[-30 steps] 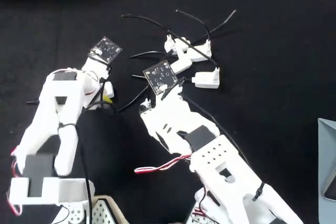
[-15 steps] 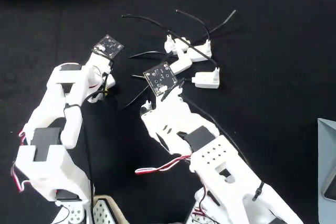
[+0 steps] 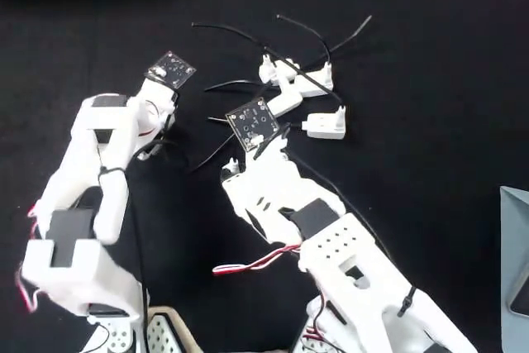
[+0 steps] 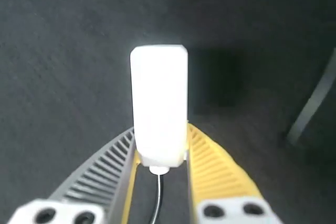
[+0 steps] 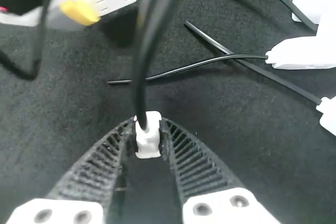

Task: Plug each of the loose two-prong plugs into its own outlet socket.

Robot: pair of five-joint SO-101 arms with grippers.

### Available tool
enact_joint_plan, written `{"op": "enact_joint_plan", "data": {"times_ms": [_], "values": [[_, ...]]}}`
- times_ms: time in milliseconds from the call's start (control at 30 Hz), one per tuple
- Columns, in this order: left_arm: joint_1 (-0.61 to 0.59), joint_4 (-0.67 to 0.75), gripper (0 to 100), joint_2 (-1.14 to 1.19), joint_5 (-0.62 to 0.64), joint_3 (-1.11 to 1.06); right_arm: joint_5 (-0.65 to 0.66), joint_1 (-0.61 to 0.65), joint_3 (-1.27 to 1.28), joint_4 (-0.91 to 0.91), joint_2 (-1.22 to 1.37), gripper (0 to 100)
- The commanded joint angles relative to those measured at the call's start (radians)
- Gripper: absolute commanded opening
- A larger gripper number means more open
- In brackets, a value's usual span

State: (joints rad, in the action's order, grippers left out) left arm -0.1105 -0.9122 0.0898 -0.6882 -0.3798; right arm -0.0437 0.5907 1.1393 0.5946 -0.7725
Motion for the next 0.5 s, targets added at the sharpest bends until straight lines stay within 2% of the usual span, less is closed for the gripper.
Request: {"op": "enact_joint_plan", "data": {"times_ms": [0,100,267,367,467], "values": [[0.053,-0.178,3,-0.180,-0.002,-0.028,-0.008,-0.041,-0.005,-0.011,-0.025,1.2],[0.117,-0.215,3,-0.276,0.005,-0.140,-0.008,-0.095,-0.013,-0.011,-0.030,1.2],[0.257,-0.213,4,-0.431,0.132,-0.332,0.026,-0.192,-0.033,-0.011,-0.030,1.2],[0.309,-0.210,13,-0.486,0.215,-0.412,0.026,-0.193,-0.030,-0.011,-0.027,1.2],[0.305,-0.144,20,-0.502,0.282,-0.473,0.026,-0.193,-0.030,-0.012,-0.027,1.2]]}}
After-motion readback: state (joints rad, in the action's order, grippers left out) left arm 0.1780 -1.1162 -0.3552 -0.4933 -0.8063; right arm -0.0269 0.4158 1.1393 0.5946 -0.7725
